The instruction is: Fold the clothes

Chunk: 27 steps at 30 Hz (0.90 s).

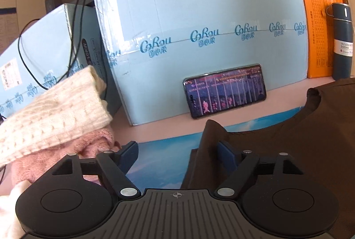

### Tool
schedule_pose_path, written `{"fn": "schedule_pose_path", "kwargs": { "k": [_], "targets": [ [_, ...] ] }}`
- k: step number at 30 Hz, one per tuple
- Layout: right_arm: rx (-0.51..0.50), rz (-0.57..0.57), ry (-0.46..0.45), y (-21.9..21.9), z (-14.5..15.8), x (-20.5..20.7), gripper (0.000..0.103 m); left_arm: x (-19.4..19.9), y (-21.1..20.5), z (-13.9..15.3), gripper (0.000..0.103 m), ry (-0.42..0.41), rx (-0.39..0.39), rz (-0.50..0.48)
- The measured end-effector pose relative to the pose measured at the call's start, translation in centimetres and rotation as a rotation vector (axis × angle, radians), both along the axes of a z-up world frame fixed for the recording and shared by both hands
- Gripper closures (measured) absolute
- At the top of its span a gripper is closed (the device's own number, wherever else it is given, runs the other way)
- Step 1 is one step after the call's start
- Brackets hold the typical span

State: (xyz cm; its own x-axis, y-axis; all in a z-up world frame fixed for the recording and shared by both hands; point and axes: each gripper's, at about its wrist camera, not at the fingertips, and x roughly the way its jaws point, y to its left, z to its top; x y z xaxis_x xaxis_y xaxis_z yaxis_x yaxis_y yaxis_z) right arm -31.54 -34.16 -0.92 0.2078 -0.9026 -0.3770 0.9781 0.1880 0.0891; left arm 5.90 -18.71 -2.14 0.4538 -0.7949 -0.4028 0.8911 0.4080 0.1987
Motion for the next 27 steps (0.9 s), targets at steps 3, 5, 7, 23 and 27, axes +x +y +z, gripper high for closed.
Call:
{"fn": "schedule_pose_path", "kwargs": {
  "k": [3,5,7,23,27],
  "targets": [
    [-0.033,-0.032,-0.02,0.6,0.2,-0.5,0.034,0.5,2.3,1.4,0.018,0.061,-0.085,0.029],
    [-0.039,-0.018,-0.058,1.2,0.7,-0.9,0.03,0.8,4.1,2.4,0.014,0.157,-0.164,0.032],
    [-0.016,0.015,-0.092,1.9,0.9,-1.1,0.027,0.9,6.0,2.9,0.009,0.261,-0.231,0.059],
    [0.089,0.292,-0.264,6.4,-0.3,-0.4,0.013,1.0,11.4,-3.1,0.002,1.071,-0.271,0.101],
    [0.161,0.295,-0.243,5.7,-1.1,0.1,0.013,0.3,8.7,-3.1,0.001,1.06,-0.266,0.125]
  ]
}}
